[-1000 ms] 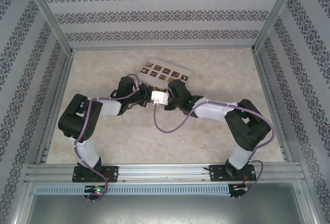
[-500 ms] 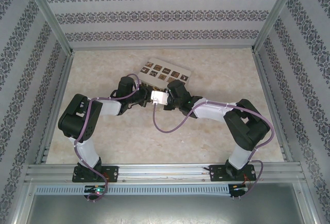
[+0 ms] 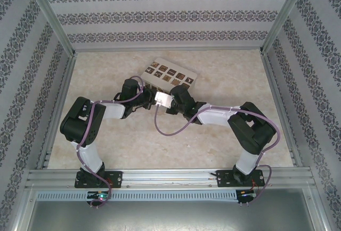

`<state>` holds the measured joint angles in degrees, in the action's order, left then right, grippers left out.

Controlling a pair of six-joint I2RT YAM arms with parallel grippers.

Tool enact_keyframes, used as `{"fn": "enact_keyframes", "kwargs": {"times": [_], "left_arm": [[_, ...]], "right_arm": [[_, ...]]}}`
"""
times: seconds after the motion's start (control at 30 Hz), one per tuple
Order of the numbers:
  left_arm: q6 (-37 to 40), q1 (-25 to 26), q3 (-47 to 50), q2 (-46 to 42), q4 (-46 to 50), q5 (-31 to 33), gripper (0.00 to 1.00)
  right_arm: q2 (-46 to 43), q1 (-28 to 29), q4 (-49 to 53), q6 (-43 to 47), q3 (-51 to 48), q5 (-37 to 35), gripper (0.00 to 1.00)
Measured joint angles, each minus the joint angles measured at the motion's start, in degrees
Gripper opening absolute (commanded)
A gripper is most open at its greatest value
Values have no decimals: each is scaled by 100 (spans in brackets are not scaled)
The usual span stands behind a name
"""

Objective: Unlock the padlock with the key

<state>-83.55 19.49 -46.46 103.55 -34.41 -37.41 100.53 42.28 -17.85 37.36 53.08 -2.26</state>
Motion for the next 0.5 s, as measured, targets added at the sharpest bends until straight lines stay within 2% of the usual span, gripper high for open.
{"fn": "enact_keyframes", "kwargs": {"times": [0.27,0.5], "left_arm": [[-11,-4,0,0,-46,85,0],[0,7,0,59,13,101,0]], "right_arm": [[87,37,-525,-1150,-177,-57,0],[153,63,-970,-1626,-409,-96,0]]}}
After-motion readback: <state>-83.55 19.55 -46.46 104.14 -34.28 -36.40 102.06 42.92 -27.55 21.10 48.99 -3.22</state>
